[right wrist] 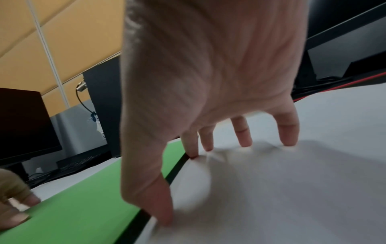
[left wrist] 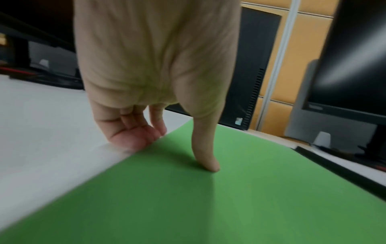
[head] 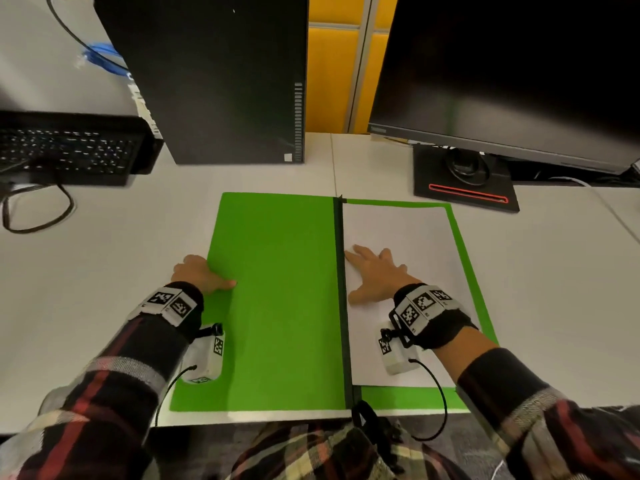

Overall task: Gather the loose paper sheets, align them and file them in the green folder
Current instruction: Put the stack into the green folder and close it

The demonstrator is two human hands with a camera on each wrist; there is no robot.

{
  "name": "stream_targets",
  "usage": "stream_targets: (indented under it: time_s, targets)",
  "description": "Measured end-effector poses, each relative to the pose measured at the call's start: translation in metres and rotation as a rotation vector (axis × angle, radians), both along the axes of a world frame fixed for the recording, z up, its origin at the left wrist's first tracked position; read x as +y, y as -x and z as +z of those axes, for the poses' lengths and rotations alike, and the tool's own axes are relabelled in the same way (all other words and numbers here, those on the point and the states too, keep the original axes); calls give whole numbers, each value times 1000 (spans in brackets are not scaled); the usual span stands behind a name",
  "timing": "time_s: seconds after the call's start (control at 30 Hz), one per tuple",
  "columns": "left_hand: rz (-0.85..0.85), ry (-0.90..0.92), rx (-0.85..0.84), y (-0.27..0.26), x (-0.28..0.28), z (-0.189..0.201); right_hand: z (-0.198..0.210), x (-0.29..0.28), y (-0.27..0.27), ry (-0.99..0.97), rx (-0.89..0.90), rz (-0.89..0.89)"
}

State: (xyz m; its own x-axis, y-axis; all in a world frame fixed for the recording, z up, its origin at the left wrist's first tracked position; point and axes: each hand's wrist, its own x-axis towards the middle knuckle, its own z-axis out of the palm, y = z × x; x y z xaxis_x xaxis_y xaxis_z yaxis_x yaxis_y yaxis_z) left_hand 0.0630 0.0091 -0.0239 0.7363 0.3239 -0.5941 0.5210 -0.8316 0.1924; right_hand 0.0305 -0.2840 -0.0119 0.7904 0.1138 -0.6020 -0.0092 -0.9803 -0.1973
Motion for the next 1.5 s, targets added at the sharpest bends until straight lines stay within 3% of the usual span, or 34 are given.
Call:
stream_targets:
  time_s: [0.1,0.17,0.23,0.37,0.57,0.8,0.93,1.1,1.3,1.4,1.5]
  targets:
    - [29,238,0,-8,21,7,-2,2,0,17,23,-4]
    - [68,436,-1,-6,24,24,-3,1,0,32,51,7]
    - [27,514,-8,-4,22,52,-4,0,1,29,82,18]
    - [-232,557,-76,1,7,108,-4,-3,2,26,104,53]
    - [-399,616,-131,13,-41,163,-4,2,3,13,67,42]
    - [-380,763,-207,32,-100,176,-2,5,26,-23,-162,98]
    - [-330,798,-233,39,-128,175,-13,-10,44,0,-31,221]
    - [-311,768,-255,46,-159,177,-23,-17,52,-115,-55,241]
    - [-301,766,-234,55,-202,166,6,-90,50,-526,-233,-155]
    - [-324,766,-217,59,-224,154,36,-149,64,-830,-192,-436]
    - [-371,717,-176,62,-246,130,66,-185,79,-1029,-153,-523]
